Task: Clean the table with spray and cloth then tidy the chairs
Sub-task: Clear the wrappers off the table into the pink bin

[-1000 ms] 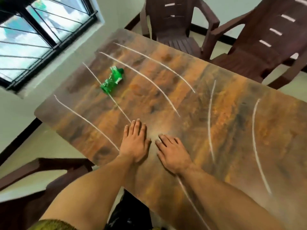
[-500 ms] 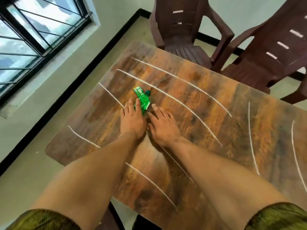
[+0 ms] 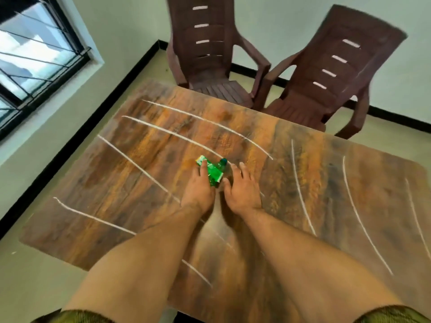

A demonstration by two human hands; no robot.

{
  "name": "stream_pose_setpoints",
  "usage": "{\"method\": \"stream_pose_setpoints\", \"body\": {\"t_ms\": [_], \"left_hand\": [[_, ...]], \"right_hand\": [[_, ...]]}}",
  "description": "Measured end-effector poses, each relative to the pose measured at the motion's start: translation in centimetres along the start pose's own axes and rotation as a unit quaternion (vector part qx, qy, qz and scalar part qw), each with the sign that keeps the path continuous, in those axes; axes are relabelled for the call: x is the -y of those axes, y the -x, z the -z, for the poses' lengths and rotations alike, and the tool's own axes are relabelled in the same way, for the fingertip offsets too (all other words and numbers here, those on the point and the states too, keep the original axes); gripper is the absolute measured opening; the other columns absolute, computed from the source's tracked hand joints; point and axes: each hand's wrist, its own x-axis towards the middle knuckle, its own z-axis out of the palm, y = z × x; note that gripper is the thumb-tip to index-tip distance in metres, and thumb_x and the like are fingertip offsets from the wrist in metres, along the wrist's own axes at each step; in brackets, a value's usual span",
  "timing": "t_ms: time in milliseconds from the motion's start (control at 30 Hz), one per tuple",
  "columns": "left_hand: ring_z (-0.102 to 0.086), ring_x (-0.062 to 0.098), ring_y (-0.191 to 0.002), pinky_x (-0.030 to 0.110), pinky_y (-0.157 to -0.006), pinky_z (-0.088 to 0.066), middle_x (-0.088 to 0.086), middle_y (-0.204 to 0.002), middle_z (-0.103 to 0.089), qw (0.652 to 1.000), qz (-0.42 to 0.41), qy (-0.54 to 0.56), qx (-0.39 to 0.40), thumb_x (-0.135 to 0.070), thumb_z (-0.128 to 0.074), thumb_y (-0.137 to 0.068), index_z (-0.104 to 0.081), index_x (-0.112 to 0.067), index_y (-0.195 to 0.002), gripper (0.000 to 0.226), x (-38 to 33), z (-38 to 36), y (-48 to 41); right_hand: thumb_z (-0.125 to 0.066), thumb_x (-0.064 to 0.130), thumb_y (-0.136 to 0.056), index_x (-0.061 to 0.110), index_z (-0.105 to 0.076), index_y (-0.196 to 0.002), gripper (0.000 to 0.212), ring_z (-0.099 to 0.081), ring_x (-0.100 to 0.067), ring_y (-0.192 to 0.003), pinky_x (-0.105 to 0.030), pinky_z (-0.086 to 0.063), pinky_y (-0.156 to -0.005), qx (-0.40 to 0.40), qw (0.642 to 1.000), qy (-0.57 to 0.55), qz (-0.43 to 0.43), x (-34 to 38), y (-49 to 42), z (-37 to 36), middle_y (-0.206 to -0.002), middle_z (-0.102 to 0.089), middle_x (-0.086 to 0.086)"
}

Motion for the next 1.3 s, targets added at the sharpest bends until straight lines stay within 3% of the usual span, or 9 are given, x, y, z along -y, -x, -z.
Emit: {"method": "stream_pose_setpoints", "body": {"t_ms": [133, 233, 333, 467, 600, 733, 867, 1000, 1300], "left_hand": [[-0.042, 0.039, -0.138, 0.044, -0.113, -0.036, 0.020, -0.155, -0.029, 0.994, -0.104, 0.035, 0.028, -0.010, -0.055, -0.096, -0.014, -0.007, -0.159, 0.075, -9.0, -7.5, 4.1], [-0.034, 0.036, -0.145, 0.041, -0.119, -0.030, 0.020, -0.158, -0.025, 0.988, -0.144, 0.025, 0.046, -0.007, -0.059, -0.089, -0.016, -0.006, -0.159, 0.082, -14.6, -12.9, 7.8], [-0.033, 0.033, -0.145, 0.037, -0.119, -0.030, 0.017, -0.159, -0.025, 0.984, -0.161, 0.037, 0.060, -0.014, -0.057, -0.092, -0.019, -0.007, -0.158, 0.077, -20.1, -18.1, 12.2], [-0.039, 0.034, -0.142, 0.039, -0.116, -0.035, 0.014, -0.159, -0.025, 0.974, -0.196, 0.025, 0.114, -0.014, -0.062, -0.089, -0.020, -0.010, -0.158, 0.081, -28.0, -25.3, 17.5], [-0.042, 0.035, -0.138, 0.040, -0.114, -0.037, 0.011, -0.155, -0.027, 0.967, -0.211, 0.005, 0.141, 0.004, -0.056, -0.077, -0.023, -0.008, -0.156, 0.086, -32.6, -28.4, 20.0], [-0.042, 0.037, -0.138, 0.039, -0.113, -0.036, 0.013, -0.158, -0.025, 0.946, -0.266, -0.037, 0.180, 0.007, -0.058, -0.074, -0.024, -0.007, -0.156, 0.090, -35.3, -31.4, 20.8], [-0.051, 0.044, -0.125, 0.047, -0.104, -0.044, 0.014, -0.153, -0.028, 0.934, -0.297, -0.053, 0.191, 0.004, -0.057, -0.078, -0.023, -0.009, -0.156, 0.087, -38.1, -34.8, 20.1], [-0.050, 0.045, -0.125, 0.051, -0.101, -0.046, 0.015, -0.154, -0.028, 0.929, -0.309, -0.098, 0.178, -0.008, -0.062, -0.085, -0.022, -0.009, -0.155, 0.082, -41.8, -37.5, 19.4], [-0.045, 0.043, -0.132, 0.051, -0.107, -0.042, 0.015, -0.156, -0.025, 0.952, -0.260, -0.107, 0.122, -0.009, -0.057, -0.091, -0.019, -0.009, -0.156, 0.076, -54.7, -49.2, 18.8]], "right_hand": [[-0.051, 0.037, -0.101, 0.008, -0.025, -0.156, 0.067, -0.039, -0.035, -0.141, -0.039, -0.033, -0.113, 0.004, 0.981, -0.156, -0.111, -8.0, 2.9, 4.1, -0.156, -0.036, -0.020], [-0.061, 0.038, -0.097, 0.008, -0.023, -0.157, 0.077, -0.041, -0.032, -0.141, -0.031, -0.028, -0.112, -0.010, 0.951, -0.237, -0.196, -14.9, 6.0, 6.9, -0.154, -0.041, -0.016], [-0.069, 0.035, -0.092, 0.012, -0.028, -0.156, 0.079, -0.051, -0.030, -0.133, -0.031, -0.038, -0.107, -0.035, 0.923, -0.291, -0.250, -22.6, 9.8, 9.7, -0.147, -0.052, -0.014], [-0.070, 0.036, -0.091, 0.011, -0.030, -0.154, 0.079, -0.053, -0.032, -0.131, -0.034, -0.039, -0.103, -0.067, 0.900, -0.313, -0.296, -33.5, 15.8, 13.2, -0.143, -0.055, -0.018], [-0.062, 0.036, -0.097, 0.009, -0.025, -0.156, 0.075, -0.049, -0.034, -0.135, -0.036, -0.038, -0.107, -0.058, 0.906, -0.275, -0.315, -38.8, 19.5, 14.7, -0.148, -0.050, -0.019], [-0.048, 0.036, -0.103, 0.009, -0.029, -0.155, 0.062, -0.043, -0.035, -0.139, -0.038, -0.035, -0.112, -0.061, 0.925, -0.206, -0.314, -43.0, 21.9, 16.3, -0.154, -0.042, -0.019], [-0.041, 0.037, -0.103, 0.012, -0.044, -0.143, 0.047, -0.047, -0.039, -0.128, -0.047, -0.042, -0.105, -0.075, 0.956, -0.073, -0.273, -47.7, 24.6, 19.0, -0.143, -0.047, -0.018], [-0.040, 0.037, -0.103, 0.018, -0.036, -0.150, 0.051, -0.038, -0.034, -0.138, -0.048, -0.041, -0.108, -0.044, 0.977, 0.002, -0.208, -52.7, 25.5, 22.0, -0.154, -0.037, -0.014], [-0.040, 0.041, -0.104, 0.019, -0.023, -0.157, 0.060, -0.030, -0.032, -0.145, -0.048, -0.037, -0.113, -0.025, 0.991, 0.013, -0.130, -69.3, 24.0, 28.3, -0.162, -0.025, -0.013]]}}
